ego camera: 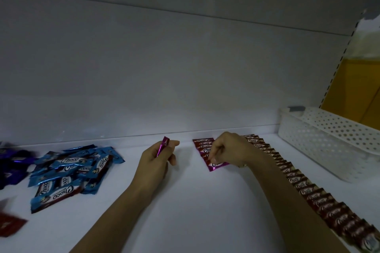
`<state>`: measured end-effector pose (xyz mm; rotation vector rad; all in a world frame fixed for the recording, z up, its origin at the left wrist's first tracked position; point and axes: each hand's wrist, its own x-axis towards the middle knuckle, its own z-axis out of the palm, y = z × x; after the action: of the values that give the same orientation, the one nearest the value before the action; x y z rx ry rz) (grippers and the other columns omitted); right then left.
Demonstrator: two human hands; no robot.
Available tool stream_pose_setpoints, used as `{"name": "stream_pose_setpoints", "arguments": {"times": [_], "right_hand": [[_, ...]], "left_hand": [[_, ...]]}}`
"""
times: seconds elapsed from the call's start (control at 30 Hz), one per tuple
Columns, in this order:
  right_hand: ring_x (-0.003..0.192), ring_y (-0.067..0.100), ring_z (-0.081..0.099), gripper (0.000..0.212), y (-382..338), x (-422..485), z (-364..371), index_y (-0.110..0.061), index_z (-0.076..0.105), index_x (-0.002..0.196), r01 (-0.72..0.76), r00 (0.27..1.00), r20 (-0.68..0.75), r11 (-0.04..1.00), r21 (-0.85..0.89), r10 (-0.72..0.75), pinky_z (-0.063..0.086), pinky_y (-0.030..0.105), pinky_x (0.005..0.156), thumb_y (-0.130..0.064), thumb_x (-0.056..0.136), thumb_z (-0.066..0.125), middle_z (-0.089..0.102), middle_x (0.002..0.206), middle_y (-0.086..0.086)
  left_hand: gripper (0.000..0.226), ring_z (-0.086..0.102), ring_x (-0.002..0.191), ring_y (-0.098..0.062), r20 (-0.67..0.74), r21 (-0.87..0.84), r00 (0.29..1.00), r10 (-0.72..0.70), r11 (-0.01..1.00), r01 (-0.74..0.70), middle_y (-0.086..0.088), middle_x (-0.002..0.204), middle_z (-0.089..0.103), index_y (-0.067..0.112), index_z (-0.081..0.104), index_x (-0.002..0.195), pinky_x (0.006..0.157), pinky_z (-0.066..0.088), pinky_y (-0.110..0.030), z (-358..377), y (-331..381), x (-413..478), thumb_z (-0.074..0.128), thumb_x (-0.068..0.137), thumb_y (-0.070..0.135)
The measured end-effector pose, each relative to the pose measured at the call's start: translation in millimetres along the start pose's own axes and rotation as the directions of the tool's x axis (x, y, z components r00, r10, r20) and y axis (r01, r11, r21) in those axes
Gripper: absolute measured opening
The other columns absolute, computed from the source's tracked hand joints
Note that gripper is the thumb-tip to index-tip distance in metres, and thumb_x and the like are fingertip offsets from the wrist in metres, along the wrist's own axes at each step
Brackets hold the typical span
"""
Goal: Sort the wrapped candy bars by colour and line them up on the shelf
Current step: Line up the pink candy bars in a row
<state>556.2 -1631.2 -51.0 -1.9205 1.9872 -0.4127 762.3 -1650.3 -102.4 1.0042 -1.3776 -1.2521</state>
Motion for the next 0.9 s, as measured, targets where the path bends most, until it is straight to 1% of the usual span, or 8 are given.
{"name": "stream_pose_setpoints", "arguments": {"times": [0.13,0.3,0.47,0.57,0.63,0.73,0.83,0.9], "right_hand": [[0.081,0.010,0.063,0.015,3.1,-1.9,-3.6,-0.031,0.069,0.079,-0.032,0.999,-0.025,0.999,0.015,0.032,0.053,0.034,0.080,-0.024,0.072,0.081,0.067,0.080,-0.010],[0.097,0.012,0.057,0.027,9.7,-5.7,-13.9,-0.029,0.072,0.097,-0.060,0.997,-0.054,0.980,-0.189,0.050,0.037,0.036,0.102,-0.031,0.071,0.080,0.060,0.092,-0.013],[0.105,0.016,0.057,0.024,8.2,-6.4,-12.9,-0.026,0.073,0.097,-0.081,0.996,-0.047,0.965,-0.249,0.072,0.037,0.042,0.105,-0.029,0.074,0.079,0.066,0.107,-0.006],[0.107,0.017,0.055,0.023,9.2,-5.7,-12.5,-0.027,0.072,0.097,-0.080,0.996,-0.059,0.958,-0.274,0.066,0.035,0.040,0.105,-0.030,0.075,0.078,0.063,0.101,-0.008],[0.109,0.017,0.054,0.023,9.7,-6.1,-11.8,-0.027,0.072,0.097,-0.078,0.997,-0.047,0.954,-0.291,0.067,0.034,0.039,0.106,-0.030,0.075,0.078,0.063,0.106,-0.008],[0.107,0.017,0.056,0.023,8.4,-7.0,-13.4,-0.027,0.072,0.094,-0.065,0.997,-0.053,0.953,-0.296,0.051,0.036,0.039,0.105,-0.033,0.074,0.079,0.065,0.105,-0.008],[0.092,0.009,0.064,0.019,-8.8,-4.7,-7.7,-0.026,0.069,0.087,0.077,0.990,-0.120,0.993,0.084,-0.067,0.047,0.038,0.095,-0.040,0.075,0.076,0.068,0.091,-0.012],[0.090,0.006,0.066,0.014,-31.0,-4.3,4.3,-0.026,0.071,0.089,0.201,0.978,-0.125,0.898,0.391,-0.164,0.051,0.031,0.089,-0.037,0.081,0.071,0.072,0.092,-0.008]], "left_hand": [[0.025,0.039,0.042,-0.002,0.002,0.012,1.000,0.008,1.000,-0.008,0.008,0.058,0.056,0.024,0.067,0.108,0.043,0.034,-0.012,-0.8,-0.8,0.0,0.047,0.098,0.035],[0.018,0.045,0.050,0.000,0.003,-0.020,0.998,-0.058,0.998,0.058,0.009,0.069,0.055,0.031,0.064,0.107,0.043,0.035,-0.010,-1.8,-0.5,0.4,0.050,0.096,0.036],[0.010,0.037,0.044,-0.005,-0.030,-0.044,0.993,-0.110,0.993,0.109,0.002,0.065,0.052,0.019,0.050,0.100,0.044,0.032,-0.019,-5.1,-2.7,5.3,0.041,0.098,0.024],[0.015,0.038,0.039,-0.002,-0.053,-0.035,0.996,-0.077,0.997,0.075,0.005,0.054,0.050,0.016,0.050,0.099,0.039,0.033,-0.017,-4.3,-4.4,4.6,0.040,0.101,0.026],[0.012,0.047,0.043,-0.002,-0.035,-0.053,0.999,-0.031,0.998,0.029,0.007,0.068,0.067,0.019,0.050,0.102,0.040,0.038,-0.015,-3.2,-2.4,2.1,0.041,0.102,0.026],[0.013,0.068,0.063,-0.015,0.020,-0.091,0.999,0.041,0.995,-0.039,0.012,0.095,0.074,0.020,0.049,0.110,0.045,0.047,-0.019,-3.8,1.1,-2.6,0.045,0.100,0.028],[0.019,0.072,0.072,-0.022,0.068,-0.093,0.993,0.097,0.992,-0.090,0.011,0.101,0.074,0.023,0.051,0.113,0.045,0.046,-0.018,-5.5,4.5,-6.5,0.051,0.095,0.030],[0.021,0.072,0.069,-0.023,0.103,-0.081,0.988,0.115,0.991,-0.107,0.010,0.100,0.074,0.022,0.053,0.112,0.044,0.044,-0.017,-5.5,5.0,-7.3,0.054,0.092,0.031]]}}
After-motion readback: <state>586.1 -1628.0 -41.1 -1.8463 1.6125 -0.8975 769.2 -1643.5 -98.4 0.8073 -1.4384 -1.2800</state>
